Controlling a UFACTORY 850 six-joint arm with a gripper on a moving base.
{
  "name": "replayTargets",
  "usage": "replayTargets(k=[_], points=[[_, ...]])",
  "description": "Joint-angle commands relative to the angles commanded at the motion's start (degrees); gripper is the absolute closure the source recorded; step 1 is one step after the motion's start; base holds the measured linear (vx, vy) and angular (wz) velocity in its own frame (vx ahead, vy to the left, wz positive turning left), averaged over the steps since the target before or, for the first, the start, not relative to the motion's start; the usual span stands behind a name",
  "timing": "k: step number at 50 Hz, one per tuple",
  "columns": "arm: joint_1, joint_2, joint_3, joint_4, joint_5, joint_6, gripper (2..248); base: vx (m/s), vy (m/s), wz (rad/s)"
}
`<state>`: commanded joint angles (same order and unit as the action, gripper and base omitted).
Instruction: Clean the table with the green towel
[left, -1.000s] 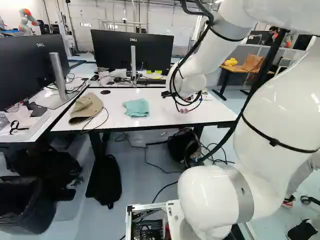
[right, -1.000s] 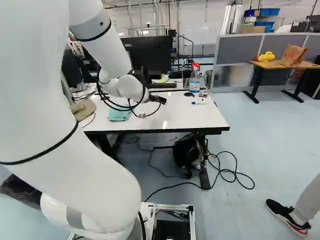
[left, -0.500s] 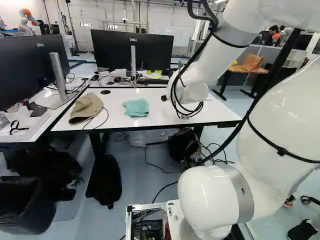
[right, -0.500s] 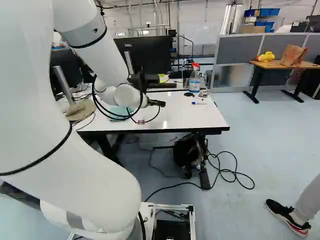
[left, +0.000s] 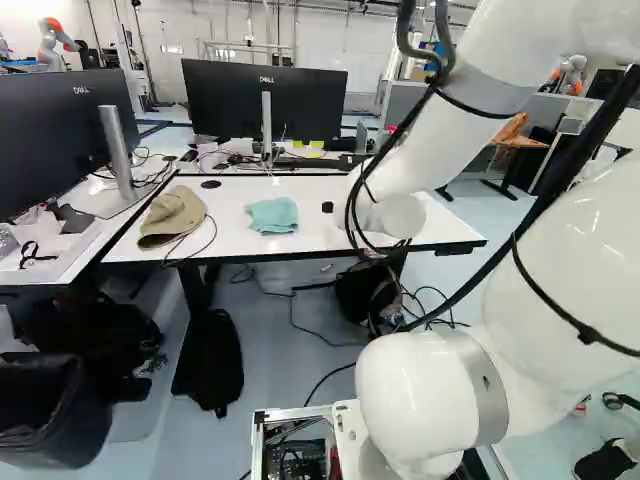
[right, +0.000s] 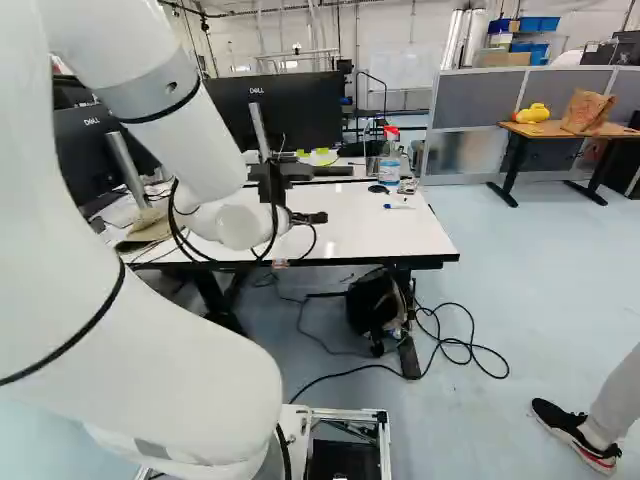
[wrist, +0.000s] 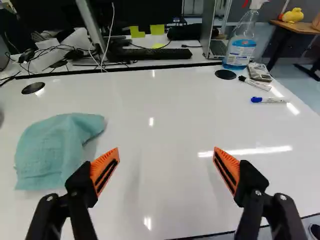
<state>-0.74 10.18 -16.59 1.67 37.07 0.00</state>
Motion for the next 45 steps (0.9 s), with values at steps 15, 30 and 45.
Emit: replayTargets(k=[15,30,45], points=[[0.31,2.45,4.88,-0.7,5.44,0.0,3,0.0,0.0,0.0],[0.54,4.21,8.4,-1.21,9.36,0.0,3,0.0,0.0,0.0],[0.68,5.35,10.67,-1.54,11.9,0.0,3,0.0,0.0,0.0]])
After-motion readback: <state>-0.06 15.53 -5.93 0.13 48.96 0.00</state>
